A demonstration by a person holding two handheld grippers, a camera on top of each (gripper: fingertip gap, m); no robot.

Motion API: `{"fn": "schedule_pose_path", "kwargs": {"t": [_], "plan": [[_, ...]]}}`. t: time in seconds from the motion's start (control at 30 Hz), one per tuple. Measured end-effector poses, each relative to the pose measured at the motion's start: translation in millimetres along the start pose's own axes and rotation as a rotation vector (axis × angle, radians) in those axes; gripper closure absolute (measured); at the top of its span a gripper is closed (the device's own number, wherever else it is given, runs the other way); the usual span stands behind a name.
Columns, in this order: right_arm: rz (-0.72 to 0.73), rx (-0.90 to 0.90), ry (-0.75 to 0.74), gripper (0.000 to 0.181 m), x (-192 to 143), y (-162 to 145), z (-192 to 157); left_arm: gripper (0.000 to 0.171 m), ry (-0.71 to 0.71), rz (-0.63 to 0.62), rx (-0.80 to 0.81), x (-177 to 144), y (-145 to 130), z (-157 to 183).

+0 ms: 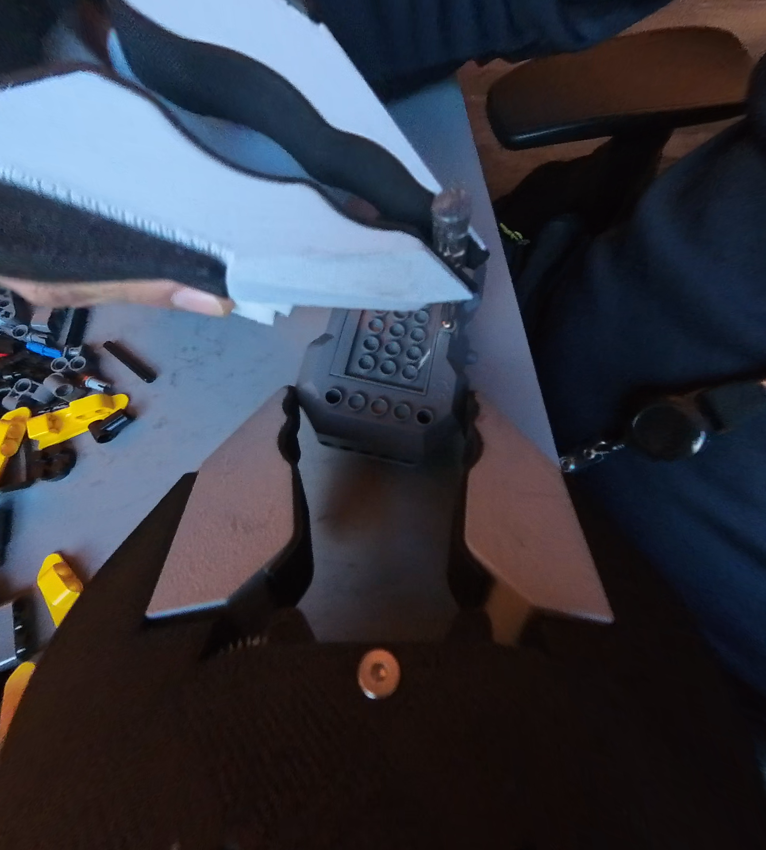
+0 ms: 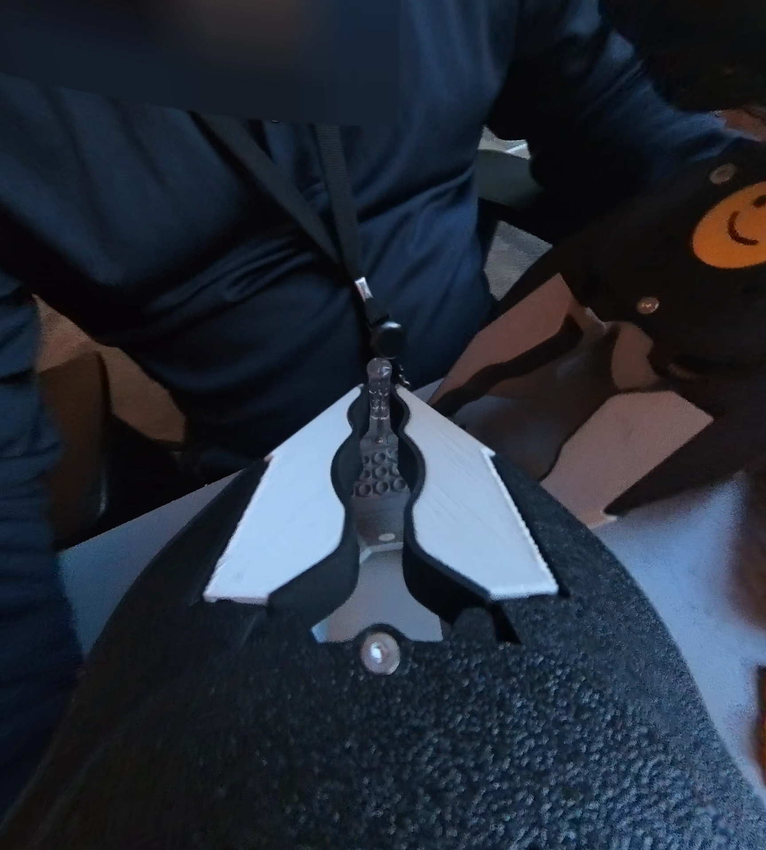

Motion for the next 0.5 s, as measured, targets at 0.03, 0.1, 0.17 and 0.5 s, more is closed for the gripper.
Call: {"fn": "schedule_pose_path", "kwargs": {"t": [0.03, 0.1, 0.17, 0.5], "plan": [[0.013, 0.004, 0.03, 0.174, 1.4, 4.0, 1.9, 0.103, -0.001, 0.001, -0.002, 0.4, 0.2, -0.1], [0.059, -0.029, 0.045, 0.174, 3.5, 13.4, 2.5, 0.103, -0.003, 0.002, -0.004, 0.9, 0.4, -0.1], [0.09, -0.041, -0.02, 0.174, 0.5, 22.0, 4.0, 0.103, -0.007, 0.003, -0.01, 1.6, 0.4, -0.1], [0.16, 0.165, -0.902, 0.174, -47.3, 17.6, -10.5, 0.103, -0.03, 0.104, -0.37, -1.6, -1.8, -4.0]]}}
Point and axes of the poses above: each gripper's, where its closed fingertips meet, x out along the fingers, y out of its top, z = x × y across the jaws, the point moved 5 cm from there along -x, back along the fingers, and after that the axes turned 12 degrees about -y, right-handed, at the moved point
